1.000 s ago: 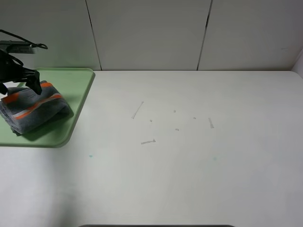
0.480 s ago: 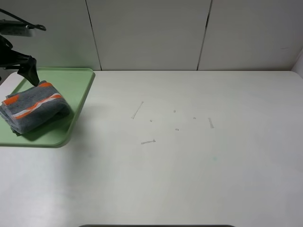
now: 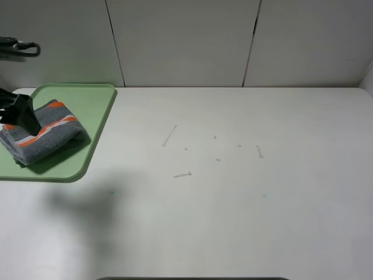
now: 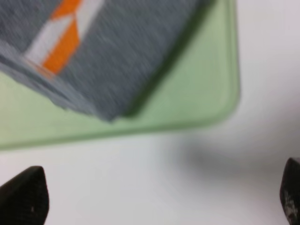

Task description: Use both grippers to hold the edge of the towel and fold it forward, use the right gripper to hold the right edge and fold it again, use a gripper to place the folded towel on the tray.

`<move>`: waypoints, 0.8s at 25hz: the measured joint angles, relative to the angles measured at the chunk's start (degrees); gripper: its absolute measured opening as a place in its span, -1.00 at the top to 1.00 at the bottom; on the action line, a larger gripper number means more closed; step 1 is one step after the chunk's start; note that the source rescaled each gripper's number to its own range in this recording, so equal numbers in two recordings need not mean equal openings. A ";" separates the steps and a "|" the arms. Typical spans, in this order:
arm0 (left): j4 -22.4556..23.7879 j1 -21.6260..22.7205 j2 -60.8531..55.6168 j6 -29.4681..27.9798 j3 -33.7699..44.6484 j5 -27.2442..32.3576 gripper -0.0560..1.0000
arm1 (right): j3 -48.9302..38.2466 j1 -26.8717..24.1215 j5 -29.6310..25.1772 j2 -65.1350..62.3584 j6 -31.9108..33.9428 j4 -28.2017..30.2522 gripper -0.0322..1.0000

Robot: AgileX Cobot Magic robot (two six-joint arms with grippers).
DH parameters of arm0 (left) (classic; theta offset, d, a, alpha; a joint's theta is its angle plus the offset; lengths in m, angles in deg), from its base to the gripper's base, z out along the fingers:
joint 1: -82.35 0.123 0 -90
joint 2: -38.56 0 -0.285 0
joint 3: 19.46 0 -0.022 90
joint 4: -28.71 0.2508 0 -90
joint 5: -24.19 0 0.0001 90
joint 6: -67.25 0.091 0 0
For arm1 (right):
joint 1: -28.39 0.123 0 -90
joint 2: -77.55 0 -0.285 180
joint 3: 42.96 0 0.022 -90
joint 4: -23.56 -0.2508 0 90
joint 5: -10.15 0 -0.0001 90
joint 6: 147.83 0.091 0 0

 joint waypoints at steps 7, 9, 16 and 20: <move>-3.18 0.00 -16.91 -0.17 9.57 4.67 -1.00 | 0.00 0.00 0.00 0.00 0.00 0.00 -1.00; -4.11 0.00 -21.05 -0.22 10.79 6.56 -1.00 | 0.00 0.00 0.00 0.00 0.00 0.00 -1.00; -6.41 0.00 -34.00 -0.22 15.26 12.27 -1.00 | 0.00 0.00 0.00 0.00 0.00 0.00 -1.00; -6.93 0.00 -40.91 -0.27 18.83 13.47 -1.00 | 0.00 0.00 0.00 0.00 0.00 0.00 -1.00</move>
